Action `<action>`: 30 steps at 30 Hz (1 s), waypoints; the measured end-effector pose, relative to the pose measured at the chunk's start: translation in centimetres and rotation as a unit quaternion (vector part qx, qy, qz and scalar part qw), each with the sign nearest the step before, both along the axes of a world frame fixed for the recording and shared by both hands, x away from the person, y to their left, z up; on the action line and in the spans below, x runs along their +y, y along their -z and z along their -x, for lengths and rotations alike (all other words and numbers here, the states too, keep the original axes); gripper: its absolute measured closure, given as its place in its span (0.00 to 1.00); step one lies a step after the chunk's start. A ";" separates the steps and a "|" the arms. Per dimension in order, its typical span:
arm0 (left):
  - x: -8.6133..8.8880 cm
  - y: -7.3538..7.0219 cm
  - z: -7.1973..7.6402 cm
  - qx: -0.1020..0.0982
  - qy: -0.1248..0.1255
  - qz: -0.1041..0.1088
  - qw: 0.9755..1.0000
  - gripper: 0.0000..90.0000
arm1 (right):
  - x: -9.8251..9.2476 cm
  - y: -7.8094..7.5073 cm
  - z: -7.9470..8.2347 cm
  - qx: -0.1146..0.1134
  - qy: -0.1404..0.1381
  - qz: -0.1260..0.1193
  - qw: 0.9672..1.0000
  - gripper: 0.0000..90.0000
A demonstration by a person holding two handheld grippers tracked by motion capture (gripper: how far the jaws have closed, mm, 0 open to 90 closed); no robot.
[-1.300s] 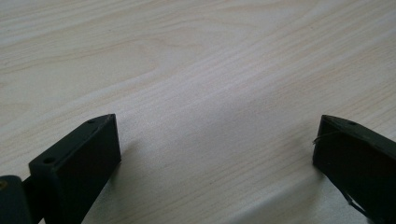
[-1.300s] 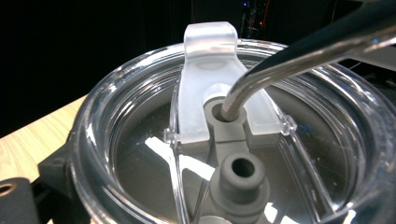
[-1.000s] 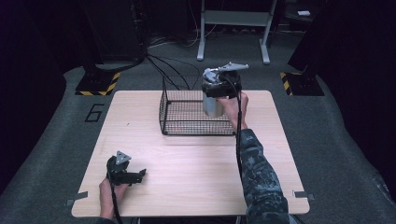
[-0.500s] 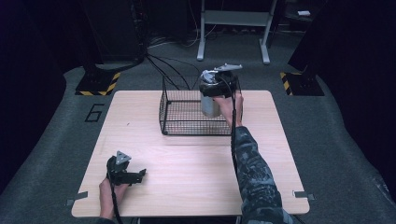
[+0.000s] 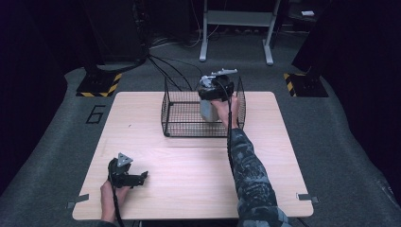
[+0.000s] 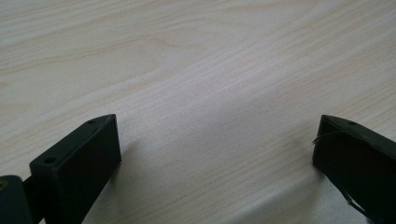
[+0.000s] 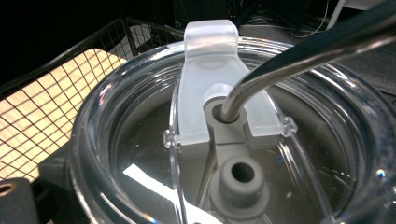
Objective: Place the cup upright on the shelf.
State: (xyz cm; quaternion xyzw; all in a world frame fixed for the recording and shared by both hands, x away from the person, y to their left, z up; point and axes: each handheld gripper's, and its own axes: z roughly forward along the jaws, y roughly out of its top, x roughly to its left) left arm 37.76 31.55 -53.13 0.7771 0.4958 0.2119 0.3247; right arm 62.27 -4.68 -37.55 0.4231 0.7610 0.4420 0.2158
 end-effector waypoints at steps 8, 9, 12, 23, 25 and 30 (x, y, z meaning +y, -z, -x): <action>0.1 -0.1 -0.1 -0.001 0.006 -0.005 1.000 0.01 | 0.7 1.2 -0.6 0.018 0.007 0.003 1.000 0.04; 0.2 -0.1 -0.1 0.000 0.007 -0.008 1.000 0.01 | 0.7 1.4 -0.7 0.019 0.007 0.003 1.000 0.04; 0.2 -0.1 -0.1 0.001 0.010 -0.011 1.000 0.01 | 0.8 1.9 -0.9 0.026 0.012 0.001 1.000 0.04; 0.1 0.0 -0.1 -0.006 0.006 -0.009 1.000 0.01 | 1.2 3.0 -1.2 0.035 0.010 0.013 0.999 0.04; 0.1 0.0 0.0 -0.003 0.006 -0.009 1.000 0.01 | 1.2 3.1 -1.2 0.036 0.012 0.016 0.999 0.04; 0.1 0.0 0.0 -0.005 0.003 -0.006 1.000 0.01 | 1.2 3.3 -1.0 0.037 0.011 0.006 0.999 0.04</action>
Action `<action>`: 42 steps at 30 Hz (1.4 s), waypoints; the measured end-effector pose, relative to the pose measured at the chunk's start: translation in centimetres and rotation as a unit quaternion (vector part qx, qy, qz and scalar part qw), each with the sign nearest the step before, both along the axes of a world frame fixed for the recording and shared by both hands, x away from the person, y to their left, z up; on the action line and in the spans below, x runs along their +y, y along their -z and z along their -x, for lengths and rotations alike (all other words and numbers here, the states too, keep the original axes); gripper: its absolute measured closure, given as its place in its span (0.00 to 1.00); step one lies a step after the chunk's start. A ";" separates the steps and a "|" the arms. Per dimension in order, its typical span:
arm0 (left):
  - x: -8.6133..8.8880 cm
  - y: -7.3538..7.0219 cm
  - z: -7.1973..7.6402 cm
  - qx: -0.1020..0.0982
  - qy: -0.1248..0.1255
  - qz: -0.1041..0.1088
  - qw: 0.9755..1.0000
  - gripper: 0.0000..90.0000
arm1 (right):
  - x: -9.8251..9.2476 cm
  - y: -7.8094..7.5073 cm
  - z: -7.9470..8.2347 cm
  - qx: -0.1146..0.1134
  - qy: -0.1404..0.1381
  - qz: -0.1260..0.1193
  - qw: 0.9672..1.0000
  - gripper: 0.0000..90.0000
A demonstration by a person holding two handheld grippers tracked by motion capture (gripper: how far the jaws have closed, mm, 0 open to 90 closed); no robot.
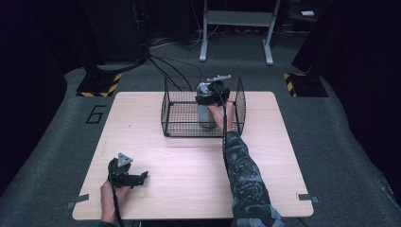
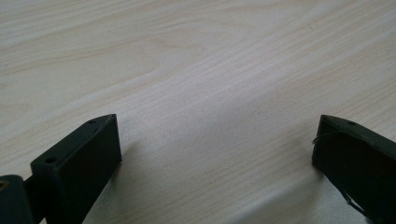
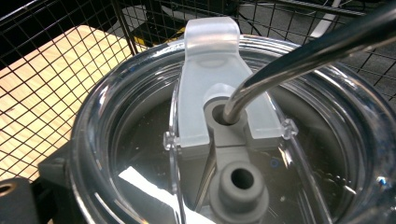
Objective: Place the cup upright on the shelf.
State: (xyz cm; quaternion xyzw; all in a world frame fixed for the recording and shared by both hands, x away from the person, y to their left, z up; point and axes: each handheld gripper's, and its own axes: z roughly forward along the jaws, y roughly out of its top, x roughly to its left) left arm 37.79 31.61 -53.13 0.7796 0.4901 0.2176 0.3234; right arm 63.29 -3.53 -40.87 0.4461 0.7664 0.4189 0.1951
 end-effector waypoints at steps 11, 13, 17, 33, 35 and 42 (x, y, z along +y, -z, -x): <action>-0.1 0.0 0.1 -0.002 -0.001 -0.001 1.000 0.01 | -1.0 0.3 0.7 0.002 -0.009 -0.003 1.000 0.04; -0.1 0.0 0.1 -0.002 -0.001 -0.001 1.000 0.01 | -1.2 0.4 0.9 0.001 -0.010 -0.004 1.000 0.03; -0.1 0.0 0.1 -0.003 -0.001 0.000 1.000 0.01 | -1.3 0.6 1.2 -0.002 -0.007 -0.010 1.000 0.03; -0.1 0.0 0.1 -0.001 -0.001 0.002 1.000 0.02 | -0.5 -0.4 1.9 -0.003 -0.025 0.017 1.000 0.00; -0.1 0.0 0.1 -0.001 -0.001 0.002 1.000 0.01 | -0.5 -0.4 2.0 0.000 -0.026 0.016 1.000 0.00; -0.2 0.1 0.1 -0.004 -0.006 0.008 1.000 0.02 | -1.3 -1.2 2.8 0.003 -0.027 0.019 0.999 0.00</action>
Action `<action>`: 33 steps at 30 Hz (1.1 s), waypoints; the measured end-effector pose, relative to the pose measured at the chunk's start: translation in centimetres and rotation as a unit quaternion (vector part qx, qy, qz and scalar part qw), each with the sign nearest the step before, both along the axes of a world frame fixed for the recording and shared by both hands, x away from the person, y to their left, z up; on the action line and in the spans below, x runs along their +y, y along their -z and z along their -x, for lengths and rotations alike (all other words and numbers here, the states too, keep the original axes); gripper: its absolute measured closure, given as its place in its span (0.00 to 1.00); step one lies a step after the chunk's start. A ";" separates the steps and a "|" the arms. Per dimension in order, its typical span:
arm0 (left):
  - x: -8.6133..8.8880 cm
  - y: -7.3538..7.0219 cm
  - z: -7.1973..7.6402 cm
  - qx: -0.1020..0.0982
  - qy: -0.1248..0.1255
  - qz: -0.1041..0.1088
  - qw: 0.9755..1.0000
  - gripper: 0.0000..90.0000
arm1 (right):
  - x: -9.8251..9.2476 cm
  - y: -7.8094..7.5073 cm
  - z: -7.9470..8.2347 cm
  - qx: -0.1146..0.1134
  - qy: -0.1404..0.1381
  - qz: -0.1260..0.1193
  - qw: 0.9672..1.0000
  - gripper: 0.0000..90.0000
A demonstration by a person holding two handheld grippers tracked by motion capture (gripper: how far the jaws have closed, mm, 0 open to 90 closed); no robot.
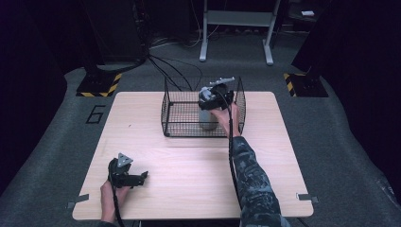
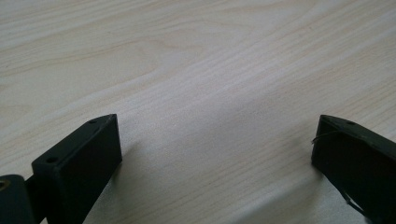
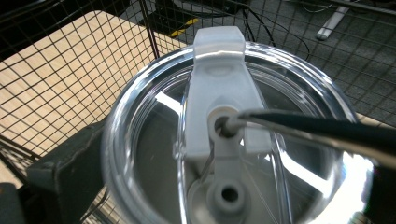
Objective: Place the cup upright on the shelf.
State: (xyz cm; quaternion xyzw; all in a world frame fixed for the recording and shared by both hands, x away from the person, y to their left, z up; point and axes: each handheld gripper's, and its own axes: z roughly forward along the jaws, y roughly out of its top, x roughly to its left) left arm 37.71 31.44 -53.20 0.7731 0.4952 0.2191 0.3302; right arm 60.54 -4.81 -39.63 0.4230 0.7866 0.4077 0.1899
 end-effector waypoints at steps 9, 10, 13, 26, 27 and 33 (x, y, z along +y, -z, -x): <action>0.0 0.0 0.0 -0.001 0.000 -0.001 1.000 0.02 | -1.6 -1.2 2.4 -0.002 -0.011 0.009 1.000 0.00; 0.0 0.0 -0.1 0.000 0.000 0.000 1.000 0.02 | -1.8 -1.4 2.7 -0.005 -0.012 0.008 1.000 0.00; 0.0 0.0 0.0 -0.001 0.000 0.000 1.000 0.02 | -2.3 -1.8 3.9 -0.009 -0.015 0.008 1.000 0.00; 0.0 0.0 0.0 -0.001 0.000 0.000 1.000 0.02 | -6.0 -2.3 12.3 -0.054 -0.036 0.012 0.998 0.00; 0.0 0.0 0.0 -0.001 0.000 0.000 1.000 0.02 | -6.0 -2.3 12.3 -0.054 -0.036 0.012 0.998 0.00; 0.0 0.0 -0.1 -0.001 0.000 -0.001 1.000 0.02 | -8.2 -0.3 15.7 -0.053 -0.025 0.017 0.998 0.00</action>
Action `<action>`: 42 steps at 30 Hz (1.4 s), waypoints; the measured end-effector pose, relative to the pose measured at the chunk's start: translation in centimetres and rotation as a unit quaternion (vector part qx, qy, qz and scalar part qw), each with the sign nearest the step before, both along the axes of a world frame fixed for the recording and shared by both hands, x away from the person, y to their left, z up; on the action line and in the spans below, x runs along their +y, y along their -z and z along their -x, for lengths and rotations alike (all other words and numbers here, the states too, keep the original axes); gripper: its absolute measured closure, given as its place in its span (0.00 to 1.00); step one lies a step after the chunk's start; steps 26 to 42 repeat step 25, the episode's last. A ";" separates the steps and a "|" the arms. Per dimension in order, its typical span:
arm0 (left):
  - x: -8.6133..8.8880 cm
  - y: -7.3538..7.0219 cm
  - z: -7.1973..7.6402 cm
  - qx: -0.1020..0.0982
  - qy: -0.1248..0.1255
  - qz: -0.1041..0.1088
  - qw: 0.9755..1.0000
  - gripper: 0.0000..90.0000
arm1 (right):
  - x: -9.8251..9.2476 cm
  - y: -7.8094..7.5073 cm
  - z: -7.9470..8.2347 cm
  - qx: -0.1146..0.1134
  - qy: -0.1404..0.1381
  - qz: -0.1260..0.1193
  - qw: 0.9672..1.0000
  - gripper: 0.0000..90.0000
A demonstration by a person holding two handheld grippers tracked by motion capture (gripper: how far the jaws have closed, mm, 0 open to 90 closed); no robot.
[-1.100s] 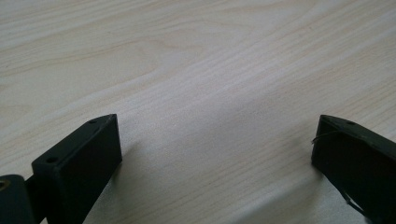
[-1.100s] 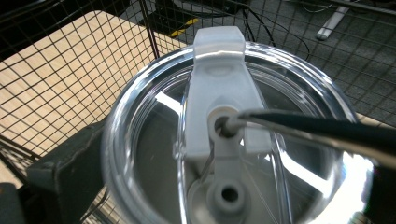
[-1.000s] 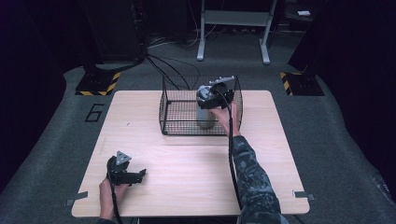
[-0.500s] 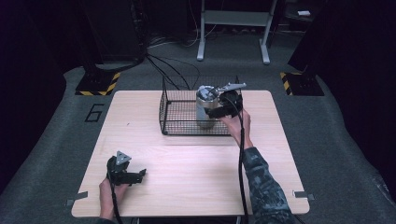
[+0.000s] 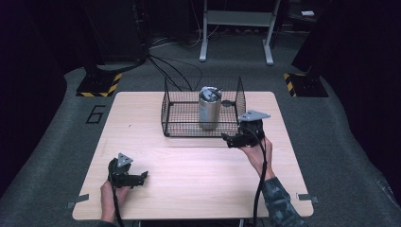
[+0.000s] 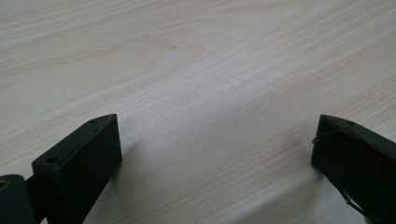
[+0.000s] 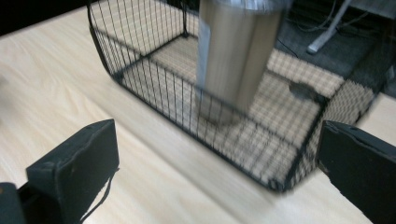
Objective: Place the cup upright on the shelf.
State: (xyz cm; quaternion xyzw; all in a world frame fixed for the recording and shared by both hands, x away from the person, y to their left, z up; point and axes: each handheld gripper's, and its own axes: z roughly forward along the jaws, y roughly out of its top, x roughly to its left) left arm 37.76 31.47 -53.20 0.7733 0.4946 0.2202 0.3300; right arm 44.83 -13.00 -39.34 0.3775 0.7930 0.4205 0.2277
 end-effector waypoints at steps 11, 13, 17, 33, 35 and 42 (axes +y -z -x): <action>0.0 0.0 0.0 0.000 0.000 0.001 1.000 0.02 | -5.7 7.4 4.1 0.043 0.058 0.003 0.997 0.00; 0.0 0.0 0.0 0.000 0.000 0.001 1.000 0.02 | -6.9 9.6 4.9 0.064 0.076 0.010 0.995 0.00; 0.0 0.0 0.0 0.000 0.000 0.000 1.000 0.02 | -7.7 11.7 5.9 0.090 0.088 0.022 0.992 0.00; 0.1 0.0 0.0 0.000 0.003 -0.004 1.000 0.02 | -9.3 13.3 6.5 0.103 0.105 0.026 0.989 0.00; 0.1 0.0 0.0 0.000 0.003 -0.004 1.000 0.02 | -9.3 13.3 6.5 0.103 0.105 0.026 0.989 0.00; 0.1 0.0 0.0 0.000 0.003 -0.004 1.000 0.02 | -9.3 13.3 6.5 0.103 0.105 0.026 0.989 0.00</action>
